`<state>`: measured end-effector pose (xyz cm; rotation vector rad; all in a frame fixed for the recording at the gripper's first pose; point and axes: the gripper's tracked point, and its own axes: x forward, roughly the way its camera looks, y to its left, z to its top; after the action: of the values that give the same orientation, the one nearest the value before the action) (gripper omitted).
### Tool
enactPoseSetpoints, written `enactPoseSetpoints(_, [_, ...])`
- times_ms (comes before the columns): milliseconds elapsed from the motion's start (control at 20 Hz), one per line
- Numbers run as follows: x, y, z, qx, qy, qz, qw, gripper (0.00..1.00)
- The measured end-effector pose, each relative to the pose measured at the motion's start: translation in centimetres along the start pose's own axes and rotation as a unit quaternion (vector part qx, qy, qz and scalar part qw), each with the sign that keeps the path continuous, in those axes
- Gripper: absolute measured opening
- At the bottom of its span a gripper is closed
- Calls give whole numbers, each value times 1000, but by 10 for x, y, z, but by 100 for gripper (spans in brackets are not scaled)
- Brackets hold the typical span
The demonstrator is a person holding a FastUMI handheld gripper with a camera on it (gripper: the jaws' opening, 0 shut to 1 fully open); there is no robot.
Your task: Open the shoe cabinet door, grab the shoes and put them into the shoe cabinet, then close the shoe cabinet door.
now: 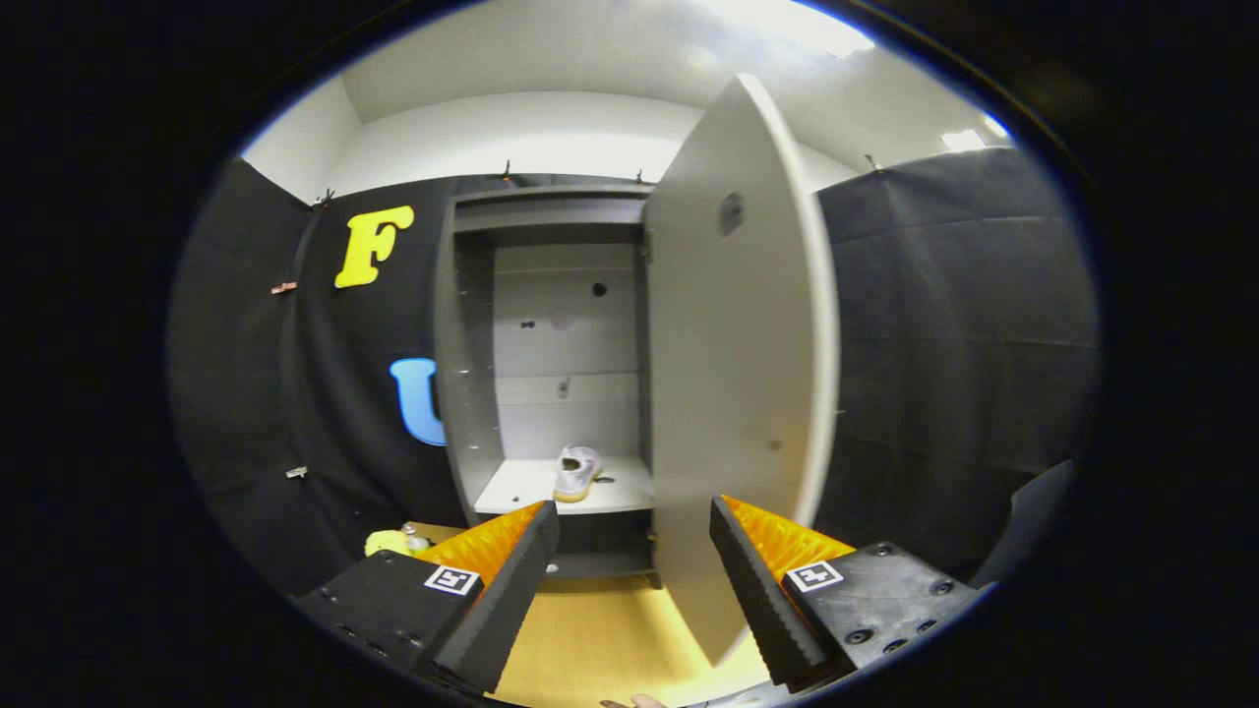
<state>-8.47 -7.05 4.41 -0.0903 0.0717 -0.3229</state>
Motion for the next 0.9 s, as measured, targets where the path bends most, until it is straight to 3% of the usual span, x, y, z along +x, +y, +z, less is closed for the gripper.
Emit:
enactPoseSetpoints(150, [-9,-66,7,-11,-6,-35,999,93])
enactPoseSetpoints(400, [16,-150,6,-12,-2,-47,999,97])
enactPoseSetpoints(550, [49,-172,6,-3,-13,-26,1000,97])
enactPoseSetpoints(900, [100,-161,-1,26,-36,48,998,97])
